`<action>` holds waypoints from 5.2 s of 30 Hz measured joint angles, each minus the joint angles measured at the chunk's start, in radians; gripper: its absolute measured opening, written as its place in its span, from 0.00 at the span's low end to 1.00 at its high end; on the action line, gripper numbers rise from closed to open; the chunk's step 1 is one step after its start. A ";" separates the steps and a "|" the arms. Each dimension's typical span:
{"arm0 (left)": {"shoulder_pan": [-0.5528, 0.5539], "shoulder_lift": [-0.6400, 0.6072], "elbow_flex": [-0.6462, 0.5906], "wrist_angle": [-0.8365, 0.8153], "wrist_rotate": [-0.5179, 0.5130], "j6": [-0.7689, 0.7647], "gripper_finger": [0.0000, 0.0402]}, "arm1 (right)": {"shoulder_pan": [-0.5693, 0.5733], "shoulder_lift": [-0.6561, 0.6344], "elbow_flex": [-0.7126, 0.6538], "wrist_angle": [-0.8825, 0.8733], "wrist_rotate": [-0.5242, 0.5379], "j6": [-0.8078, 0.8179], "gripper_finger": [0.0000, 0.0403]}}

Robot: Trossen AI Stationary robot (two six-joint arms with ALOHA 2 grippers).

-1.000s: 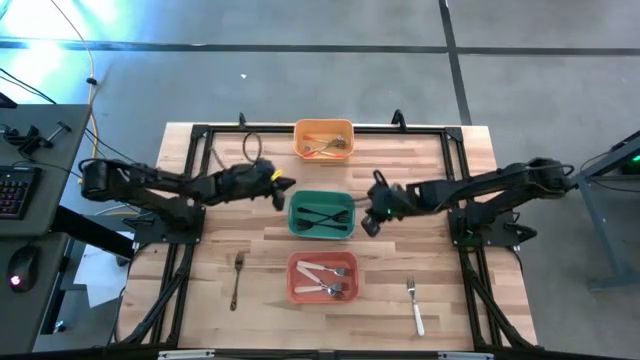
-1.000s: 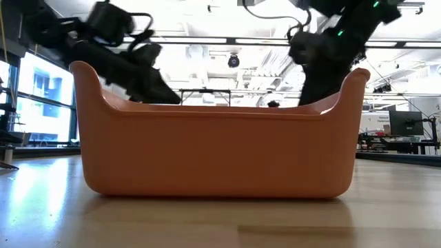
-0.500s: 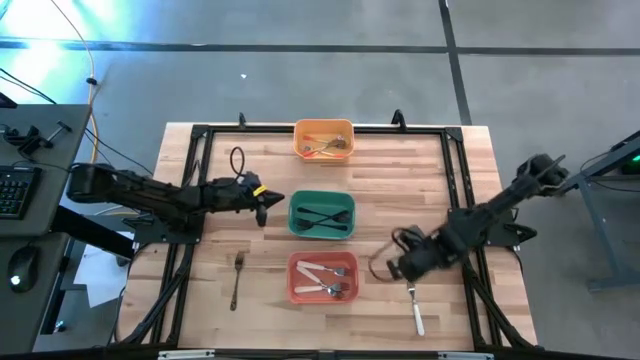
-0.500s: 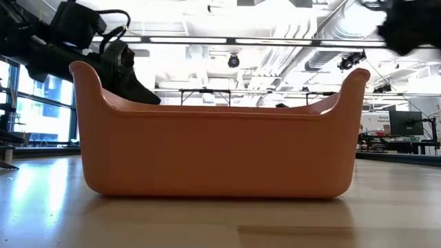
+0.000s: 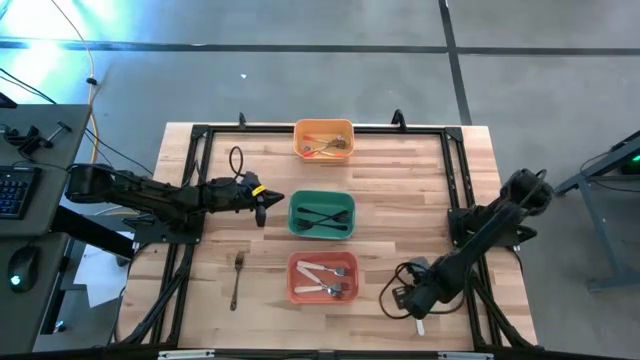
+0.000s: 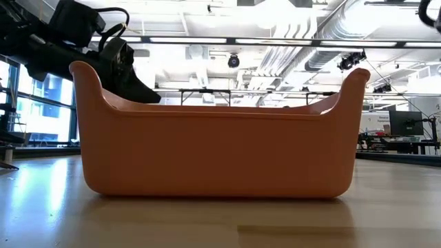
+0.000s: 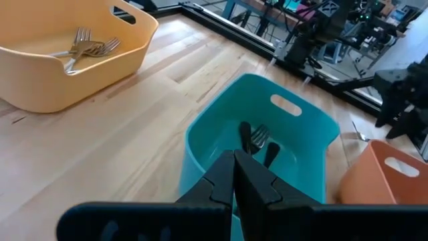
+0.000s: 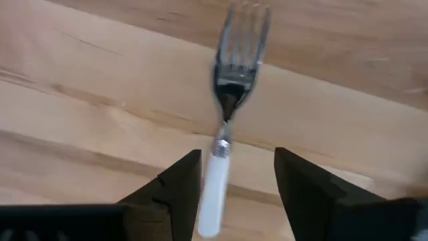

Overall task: Sort silverware by color (type)
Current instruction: Put the white fork into the orange bin

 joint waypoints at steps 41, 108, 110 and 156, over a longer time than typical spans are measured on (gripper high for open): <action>0.000 0.001 0.001 -0.016 0.016 -0.037 0.00 | -0.021 0.129 0.025 0.161 0.040 -0.244 0.19; 0.000 0.001 0.001 -0.073 0.008 0.016 0.00 | -0.084 0.212 0.131 0.058 -0.018 -0.431 0.01; 0.000 0.001 0.001 -0.077 0.009 0.016 0.00 | -0.089 0.208 0.144 0.044 -0.016 -0.464 0.00; 0.001 0.001 0.001 -0.157 0.013 -0.021 0.00 | -0.558 0.407 0.650 0.094 0.027 -1.426 0.00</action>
